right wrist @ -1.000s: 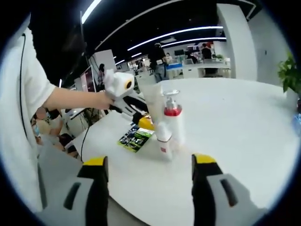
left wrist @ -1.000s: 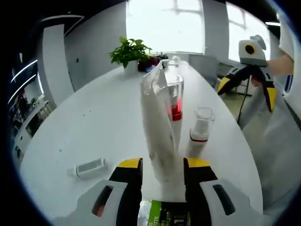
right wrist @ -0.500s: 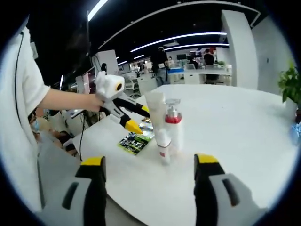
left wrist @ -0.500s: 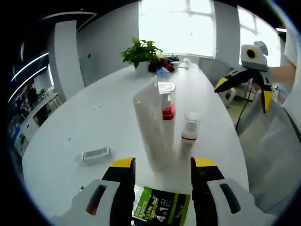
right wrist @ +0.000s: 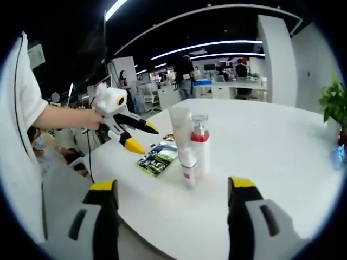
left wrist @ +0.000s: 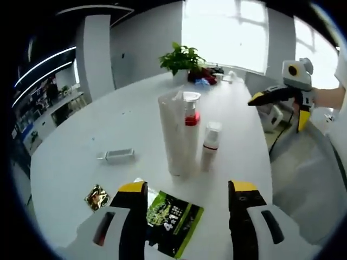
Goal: Arrange the skincare products in the storage area until every visible bottle or jar stands upright without overlapping.
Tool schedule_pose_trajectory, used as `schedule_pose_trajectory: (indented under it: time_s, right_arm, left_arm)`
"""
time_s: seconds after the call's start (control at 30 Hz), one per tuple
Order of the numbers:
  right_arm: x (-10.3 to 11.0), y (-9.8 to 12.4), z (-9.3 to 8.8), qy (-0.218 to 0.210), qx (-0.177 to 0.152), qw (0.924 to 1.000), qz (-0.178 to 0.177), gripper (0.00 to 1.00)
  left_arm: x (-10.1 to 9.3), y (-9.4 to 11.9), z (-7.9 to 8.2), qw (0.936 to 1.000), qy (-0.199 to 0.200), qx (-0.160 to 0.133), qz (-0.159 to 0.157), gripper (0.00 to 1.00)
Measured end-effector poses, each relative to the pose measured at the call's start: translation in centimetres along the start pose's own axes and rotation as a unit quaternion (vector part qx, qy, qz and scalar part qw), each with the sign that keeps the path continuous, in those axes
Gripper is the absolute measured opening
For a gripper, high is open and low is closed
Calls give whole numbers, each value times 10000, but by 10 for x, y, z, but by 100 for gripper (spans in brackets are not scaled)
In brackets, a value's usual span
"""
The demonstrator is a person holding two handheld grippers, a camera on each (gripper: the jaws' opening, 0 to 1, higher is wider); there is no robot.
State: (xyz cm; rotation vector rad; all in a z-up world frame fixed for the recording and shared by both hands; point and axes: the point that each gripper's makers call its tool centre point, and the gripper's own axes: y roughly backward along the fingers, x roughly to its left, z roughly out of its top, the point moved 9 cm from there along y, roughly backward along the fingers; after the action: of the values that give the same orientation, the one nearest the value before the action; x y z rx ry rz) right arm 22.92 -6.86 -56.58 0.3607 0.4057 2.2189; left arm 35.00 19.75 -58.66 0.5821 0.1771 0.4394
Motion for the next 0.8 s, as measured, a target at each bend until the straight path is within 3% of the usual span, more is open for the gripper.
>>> schedule_pose_trajectory:
  time_s: [0.37,0.8]
  right_arm:
    - [4,1,-3,25,17,9999,123,86]
    - [-1,3,0,-56,-97,9998,187,89]
  left_arm:
    - [-24,24,-18,9983,463,-1,365,64]
    - [-43,54,-37,9902,1009,-162,954,72]
